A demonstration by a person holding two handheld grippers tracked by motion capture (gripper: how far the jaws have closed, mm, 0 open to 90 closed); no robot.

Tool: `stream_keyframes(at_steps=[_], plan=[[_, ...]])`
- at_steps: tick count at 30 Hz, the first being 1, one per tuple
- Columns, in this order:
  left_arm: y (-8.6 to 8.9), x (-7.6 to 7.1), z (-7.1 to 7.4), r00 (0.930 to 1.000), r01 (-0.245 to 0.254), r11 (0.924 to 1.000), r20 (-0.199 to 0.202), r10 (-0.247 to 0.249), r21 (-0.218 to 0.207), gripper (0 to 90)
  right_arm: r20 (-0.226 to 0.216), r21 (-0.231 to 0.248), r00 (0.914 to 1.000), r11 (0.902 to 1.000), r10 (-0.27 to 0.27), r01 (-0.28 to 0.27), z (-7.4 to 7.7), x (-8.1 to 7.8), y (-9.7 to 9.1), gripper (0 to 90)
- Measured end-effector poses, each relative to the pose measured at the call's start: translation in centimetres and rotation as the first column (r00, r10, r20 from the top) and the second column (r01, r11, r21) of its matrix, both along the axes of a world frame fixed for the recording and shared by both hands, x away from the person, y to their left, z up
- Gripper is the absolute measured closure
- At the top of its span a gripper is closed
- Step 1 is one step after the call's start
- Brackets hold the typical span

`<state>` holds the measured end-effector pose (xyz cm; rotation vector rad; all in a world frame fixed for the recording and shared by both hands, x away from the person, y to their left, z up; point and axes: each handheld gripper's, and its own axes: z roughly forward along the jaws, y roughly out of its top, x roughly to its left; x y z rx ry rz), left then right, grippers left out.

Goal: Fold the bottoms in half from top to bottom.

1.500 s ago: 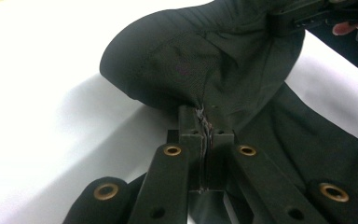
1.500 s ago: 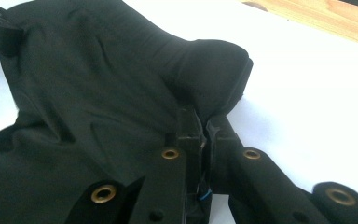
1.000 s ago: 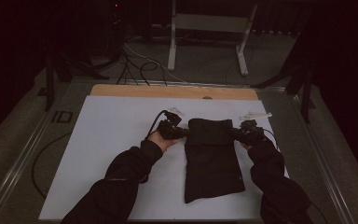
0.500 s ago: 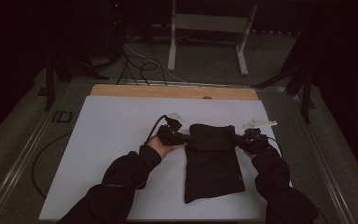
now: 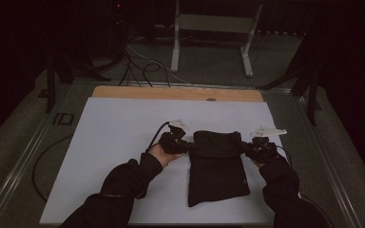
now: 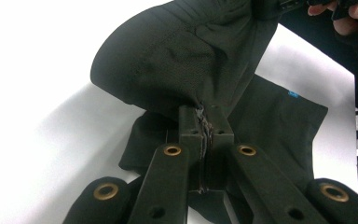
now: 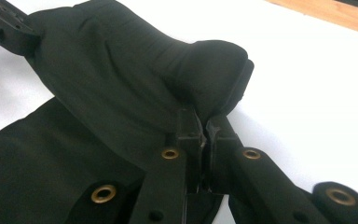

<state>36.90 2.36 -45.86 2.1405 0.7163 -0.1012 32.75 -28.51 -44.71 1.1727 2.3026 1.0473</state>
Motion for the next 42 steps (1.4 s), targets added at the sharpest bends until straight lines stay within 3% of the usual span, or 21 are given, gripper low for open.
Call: stream_keyframes(at_steps=[14, 22, 30, 42], plan=[[0.1, -1.8, -0.8, 0.9994, 0.035, 0.9992, 0.003, -0.035, 0.017, 88.7, -0.019, -0.006, 0.9996, 0.9998, 0.021, -0.022, -0.7, -2.1, 0.2, 86.5], [0.2, -2.8, -1.5, 0.9988, 0.046, 0.9988, -0.018, -0.046, 0.017, 88.7, -0.040, -0.015, 0.9987, 0.9993, 0.032, -0.033, -1.6, -3.2, 0.2, 86.6], [0.1, -4.2, -1.5, 0.9977, 0.065, 0.9970, 0.016, -0.065, 0.042, 88.7, -0.050, -0.013, 0.9981, 0.9992, 0.036, -0.037, -2.0, -3.9, 0.2, 86.5], [0.8, -5.1, -1.8, 0.9976, 0.066, 0.9968, 0.015, -0.067, 0.044, 88.6, -0.079, -0.011, 0.9961, 0.9992, 0.038, -0.039, -3.0, -5.2, 0.6, 86.5]])
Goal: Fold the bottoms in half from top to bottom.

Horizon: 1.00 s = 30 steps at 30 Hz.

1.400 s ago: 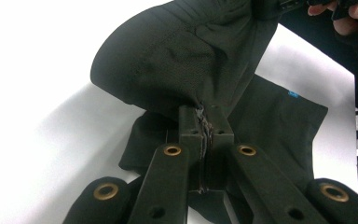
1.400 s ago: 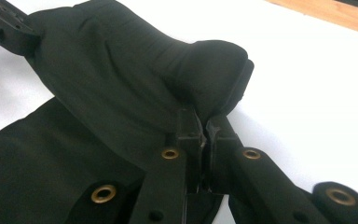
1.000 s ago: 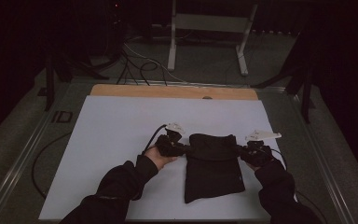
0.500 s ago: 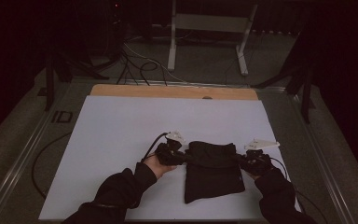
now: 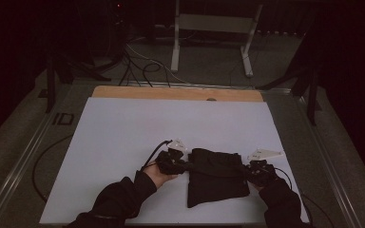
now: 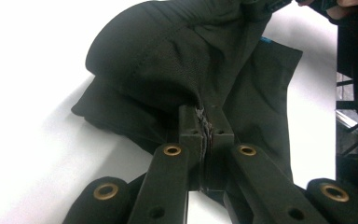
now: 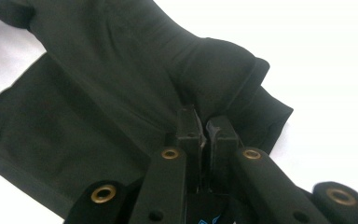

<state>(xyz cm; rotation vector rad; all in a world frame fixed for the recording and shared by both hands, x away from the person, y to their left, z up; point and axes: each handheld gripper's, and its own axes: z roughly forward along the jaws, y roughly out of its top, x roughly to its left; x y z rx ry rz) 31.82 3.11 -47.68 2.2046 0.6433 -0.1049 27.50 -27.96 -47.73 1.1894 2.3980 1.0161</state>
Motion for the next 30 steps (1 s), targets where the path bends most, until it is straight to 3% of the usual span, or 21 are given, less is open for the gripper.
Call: stream_keyframes(at_steps=[25, 30], plan=[[0.1, -0.5, -1.9, 0.9991, 0.030, 0.9985, -0.033, -0.028, 0.045, 88.3, -0.055, -0.070, 0.9979, 0.9968, 0.033, -0.037, -2.2, 0.1, 0.5, 85.7], [0.1, -0.4, -2.4, 0.9977, 0.046, 0.9976, -0.052, -0.044, 0.052, 88.1, -0.063, -0.055, 0.9976, 0.9979, 0.030, -0.033, -2.4, 0.1, 0.4, 85.3]])
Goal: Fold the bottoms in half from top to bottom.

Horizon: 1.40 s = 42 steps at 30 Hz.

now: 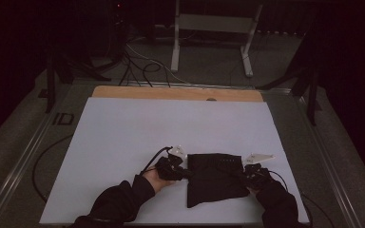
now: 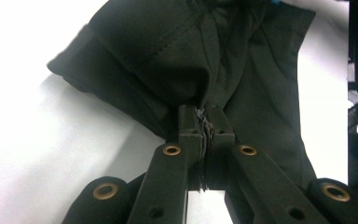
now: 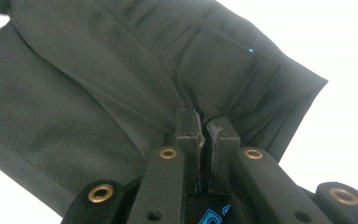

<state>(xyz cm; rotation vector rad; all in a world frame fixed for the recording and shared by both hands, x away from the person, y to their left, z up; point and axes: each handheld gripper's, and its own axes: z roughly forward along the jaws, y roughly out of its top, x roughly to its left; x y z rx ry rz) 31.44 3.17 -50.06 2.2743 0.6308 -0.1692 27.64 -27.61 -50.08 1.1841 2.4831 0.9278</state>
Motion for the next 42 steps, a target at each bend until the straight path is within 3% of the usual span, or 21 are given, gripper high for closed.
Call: stream_keyframes(at_steps=[3, 10, 13, 18, 23, 25, 28, 30, 36, 40, 42], plan=[[0.2, 0.3, -0.1, 0.9998, -0.005, 0.9998, -0.020, 0.004, -0.021, 87.4, 0.004, -0.007, 1.0000, 1.0000, 0.002, -0.002, 0.1, -0.1, 0.1, 85.0], [0.6, 0.2, 0.4, 0.9998, -0.015, 0.9993, -0.013, 0.015, -0.035, 85.2, 0.004, -0.002, 1.0000, 1.0000, 0.002, -0.002, 0.1, -0.1, 0.1, 84.3], [1.1, 0.2, 0.8, 0.9997, -0.022, 0.9989, -0.010, 0.022, -0.042, 80.3, -0.001, 0.002, 1.0000, 1.0000, 0.001, -0.001, 0.5, -0.2, 0.0, 77.7], [2.4, 0.6, 1.6, 0.9978, -0.066, 0.9964, 0.003, 0.066, -0.053, 76.9, 0.049, 0.010, 0.9985, 0.9997, -0.024, 0.023, 2.0, -0.5, -1.3, 72.8], [2.8, 1.5, 2.0, 0.9920, -0.122, 0.9911, 0.028, 0.123, -0.055, 77.6, 0.092, 0.018, 0.9920, 0.9962, -0.086, 0.085, 3.2, 0.2, -2.7, 77.9], [2.6, 2.0, 2.1, 0.9896, -0.138, 0.9890, 0.034, 0.140, -0.054, 83.4, 0.110, -0.011, 0.9882, 0.9940, -0.107, 0.109, 3.4, 1.1, -3.2, 88.0], [2.1, 2.7, 1.9, 0.9872, -0.152, 0.9877, 0.044, 0.153, -0.038, 88.6, 0.111, -0.020, 0.9856, 0.9912, -0.128, 0.131, 3.2, 2.1, -3.3, 89.9], [1.7, 3.2, 1.7, 0.9851, -0.163, 0.9861, 0.050, 0.165, -0.032, 89.0, 0.103, -0.035, 0.9866, 0.9908, -0.127, 0.131, 2.9, 2.9, -3.2, 90.0], [0.6, 4.5, 1.0, 0.9853, -0.164, 0.9860, 0.044, 0.165, -0.031, 89.3, 0.048, -0.017, 0.9927, 0.9936, -0.111, 0.112, 1.5, 5.0, -2.5, 89.9], [-0.2, 5.1, 0.0, 0.9884, -0.152, 0.9880, 0.002, 0.152, -0.028, 89.3, -0.009, -0.035, 0.9955, 0.9950, -0.094, 0.093, 0.1, 5.9, -1.7, 89.9], [-0.3, 5.2, -0.1, 0.9893, -0.146, 0.9890, -0.006, 0.145, -0.028, 89.3, -0.012, -0.032, 0.9957, 0.9953, -0.092, 0.091, -0.1, 5.9, -1.6, 90.0]])
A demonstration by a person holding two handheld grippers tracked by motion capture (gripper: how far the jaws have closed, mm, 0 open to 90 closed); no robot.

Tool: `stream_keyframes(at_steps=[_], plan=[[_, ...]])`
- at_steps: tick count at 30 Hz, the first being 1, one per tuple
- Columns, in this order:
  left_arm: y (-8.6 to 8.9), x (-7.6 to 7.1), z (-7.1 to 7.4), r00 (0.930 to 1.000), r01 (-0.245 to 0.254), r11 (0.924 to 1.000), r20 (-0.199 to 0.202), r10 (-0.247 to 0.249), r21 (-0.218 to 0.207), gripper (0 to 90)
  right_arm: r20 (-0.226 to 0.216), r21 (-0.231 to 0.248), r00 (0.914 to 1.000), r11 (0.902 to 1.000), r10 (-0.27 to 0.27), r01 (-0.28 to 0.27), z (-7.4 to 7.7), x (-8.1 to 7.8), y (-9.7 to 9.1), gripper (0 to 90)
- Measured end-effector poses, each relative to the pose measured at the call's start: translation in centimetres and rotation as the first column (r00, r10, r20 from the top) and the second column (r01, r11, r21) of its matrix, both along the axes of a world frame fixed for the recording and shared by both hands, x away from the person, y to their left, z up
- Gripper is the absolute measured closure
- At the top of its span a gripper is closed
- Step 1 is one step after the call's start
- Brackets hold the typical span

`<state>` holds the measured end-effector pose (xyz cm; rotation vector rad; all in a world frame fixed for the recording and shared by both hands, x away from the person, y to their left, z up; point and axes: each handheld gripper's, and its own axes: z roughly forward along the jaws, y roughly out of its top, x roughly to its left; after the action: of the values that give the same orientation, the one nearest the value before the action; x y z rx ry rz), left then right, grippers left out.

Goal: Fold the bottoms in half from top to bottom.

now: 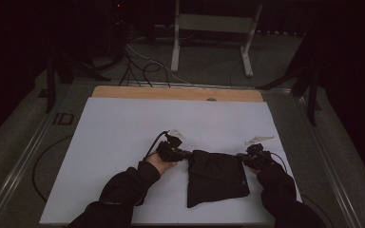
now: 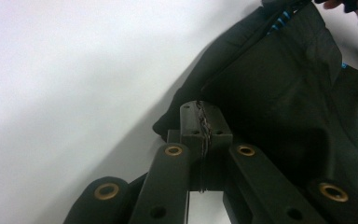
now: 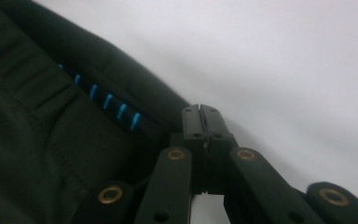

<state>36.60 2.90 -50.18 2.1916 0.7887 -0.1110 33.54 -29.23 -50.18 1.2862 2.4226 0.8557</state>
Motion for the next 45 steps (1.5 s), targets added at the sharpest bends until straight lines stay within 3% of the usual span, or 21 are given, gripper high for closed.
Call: stream_keyframes(at_steps=[5, 8, 15, 25, 30, 37, 45], plan=[[-0.2, -0.5, -0.1, 0.9997, 0.024, 0.9995, -0.006, -0.025, -0.020, 89.3, -0.026, 0.040, 0.9997, 0.9992, 0.005, -0.004, 0.0, -0.2, 0.1, 90.0], [-0.1, -0.9, 0.2, 0.9989, 0.046, 0.9983, -0.005, -0.046, -0.035, 89.3, -0.024, 0.074, 0.9994, 0.9970, 0.024, -0.022, 0.2, -0.9, 0.4, 90.0], [0.0, -2.4, 1.0, 0.9950, 0.100, 0.9931, 0.003, -0.100, -0.062, 89.3, 0.004, 0.096, 0.9987, 0.9941, 0.051, -0.051, 1.6, -2.6, 1.0, 89.9], [0.4, -5.6, 1.4, 0.9797, 0.200, 0.9788, 0.027, -0.199, -0.045, 89.1, 0.020, 0.151, 0.9949, 0.9833, 0.099, -0.101, 2.5, -6.3, 2.1, 89.9], [0.3, -6.0, 1.5, 0.9770, 0.212, 0.9763, 0.035, -0.210, -0.045, 87.7, 0.017, 0.106, 0.9918, 0.9861, 0.127, -0.128, 2.0, -7.5, 2.5, 89.9], [-0.5, -6.4, 1.3, 0.9717, 0.234, 0.9710, 0.044, -0.232, -0.050, 87.1, 0.013, 0.089, 0.9958, 0.9918, 0.090, -0.091, 1.3, -7.0, 1.6, 89.9], [-0.8, -6.1, 0.6, 0.9654, 0.261, 0.9645, 0.010, -0.261, -0.042, 84.2, -0.068, 0.088, 0.9895, 0.9888, 0.127, -0.121, 0.5, -7.0, 1.6, 89.9]])
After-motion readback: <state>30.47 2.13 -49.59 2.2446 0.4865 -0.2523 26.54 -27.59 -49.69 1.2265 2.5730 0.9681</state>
